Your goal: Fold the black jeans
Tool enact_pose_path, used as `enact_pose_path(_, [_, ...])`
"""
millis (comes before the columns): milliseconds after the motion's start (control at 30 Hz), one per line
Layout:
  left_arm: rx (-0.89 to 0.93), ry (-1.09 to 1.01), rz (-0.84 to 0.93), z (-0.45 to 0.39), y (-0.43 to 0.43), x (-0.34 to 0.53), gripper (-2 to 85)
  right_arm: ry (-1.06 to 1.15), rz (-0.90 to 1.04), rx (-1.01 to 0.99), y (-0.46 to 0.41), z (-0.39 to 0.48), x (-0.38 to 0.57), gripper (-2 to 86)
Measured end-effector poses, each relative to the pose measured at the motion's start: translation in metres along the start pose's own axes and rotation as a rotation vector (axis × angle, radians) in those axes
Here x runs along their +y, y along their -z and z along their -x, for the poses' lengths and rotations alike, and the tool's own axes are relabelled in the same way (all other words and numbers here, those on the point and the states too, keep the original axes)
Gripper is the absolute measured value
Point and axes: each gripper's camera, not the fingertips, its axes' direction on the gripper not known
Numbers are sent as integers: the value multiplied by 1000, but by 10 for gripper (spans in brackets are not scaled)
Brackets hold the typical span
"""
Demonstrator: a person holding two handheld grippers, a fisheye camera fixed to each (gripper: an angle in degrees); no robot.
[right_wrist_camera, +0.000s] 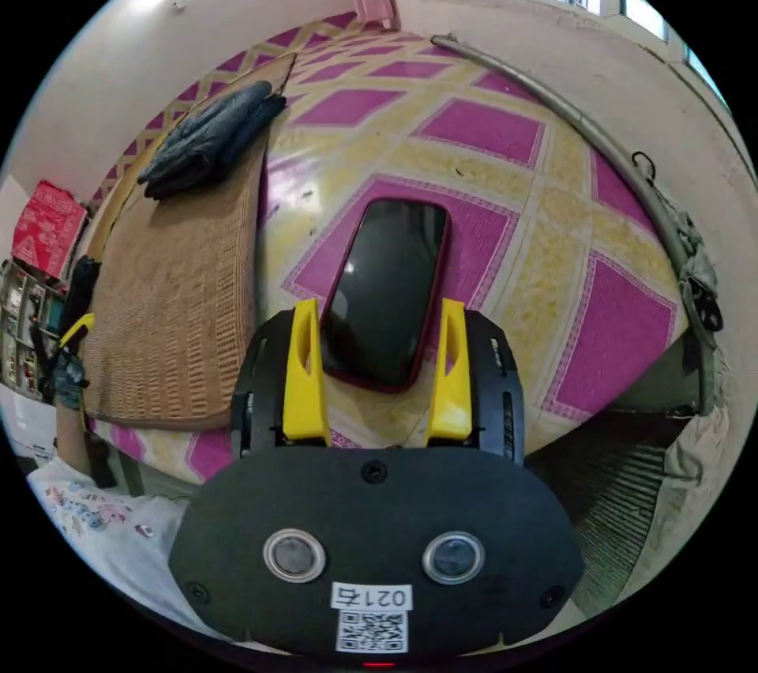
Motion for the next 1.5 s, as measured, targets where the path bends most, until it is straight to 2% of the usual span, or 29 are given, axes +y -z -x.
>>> enact_pose_path(100, [-18, -7, -9, -9, 12, 12, 64, 15, -51, 91, -1, 26, 15, 212])
enact_pose_path(333, [-17, 36, -31, -8, 38, 41, 56, -40, -104, 145, 3, 34, 14, 215])
enact_pose_path(400, [-16, 46, -34, -6, 45, 48, 54, -42, -103, 233, 0, 29, -1, 208])
enact_pose_path(600, [-30, 60, -39, 2, 65, 70, 51, -143, -69, 258, -4, -14, -44, 205])
enact_pose_path(733, [-33, 82, -43, 15, 79, 90, 50, -90, -100, 343, 11, 6, -59, 165])
enact_pose_path(933, [-27, 119, -54, 41, 100, 125, 47, 266, -254, 305, 50, 160, -67, 163])
enact_pose_path(1100, [-53, 179, -85, 67, 129, 162, 30, 582, -281, 118, 51, 326, -62, 171])
enact_pose_path(1200, [-131, 232, -117, 86, 156, 191, 0, 729, -255, -16, 44, 414, -56, 176])
enact_pose_path(1367, [-314, 388, -185, 150, 217, 248, 1, 891, -221, -86, 26, 519, -45, 182])
enact_pose_path(1500, [-409, 547, -253, 223, 272, 293, 45, 932, -165, -124, 12, 553, -42, 183])
